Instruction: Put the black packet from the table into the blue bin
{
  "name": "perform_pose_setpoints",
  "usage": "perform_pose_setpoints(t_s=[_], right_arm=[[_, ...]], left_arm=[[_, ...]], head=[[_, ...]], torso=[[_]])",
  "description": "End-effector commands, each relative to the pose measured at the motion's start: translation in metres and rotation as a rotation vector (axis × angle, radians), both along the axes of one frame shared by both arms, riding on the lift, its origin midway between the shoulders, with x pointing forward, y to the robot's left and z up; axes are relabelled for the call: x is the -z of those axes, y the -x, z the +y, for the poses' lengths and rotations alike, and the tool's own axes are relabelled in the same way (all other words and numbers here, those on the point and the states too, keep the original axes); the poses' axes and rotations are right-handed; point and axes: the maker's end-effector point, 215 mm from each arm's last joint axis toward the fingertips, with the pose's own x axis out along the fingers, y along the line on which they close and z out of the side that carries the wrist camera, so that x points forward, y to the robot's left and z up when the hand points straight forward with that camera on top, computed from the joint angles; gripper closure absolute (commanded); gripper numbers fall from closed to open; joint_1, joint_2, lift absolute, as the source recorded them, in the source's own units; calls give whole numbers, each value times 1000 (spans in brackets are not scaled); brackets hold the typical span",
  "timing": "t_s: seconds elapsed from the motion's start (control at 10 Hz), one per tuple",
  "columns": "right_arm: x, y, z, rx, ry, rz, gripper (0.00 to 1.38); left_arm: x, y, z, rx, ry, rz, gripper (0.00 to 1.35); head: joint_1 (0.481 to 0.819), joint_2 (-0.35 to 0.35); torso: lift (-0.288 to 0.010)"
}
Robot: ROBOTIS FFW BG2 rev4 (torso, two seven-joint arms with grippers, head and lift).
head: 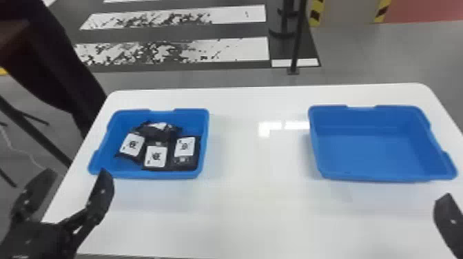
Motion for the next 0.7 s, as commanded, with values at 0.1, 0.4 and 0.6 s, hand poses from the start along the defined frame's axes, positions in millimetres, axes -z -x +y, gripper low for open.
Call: perform_pose_setpoints(t_s=[0.1,0.4,0.6], right_arm=[[1,-1,0,1,1,0,114],[0,-1,0,1,1,-2,114],[0,-2,0,0,3,-4,116]], left_arm=[[3,-3,-7,18,13,7,147],[4,-3,-8,19,16,10,147],[6,-3,-8,18,21,16,147]], head=[[695,80],[695,73],[695,72]], torso=[[-110],[-110],[-110]])
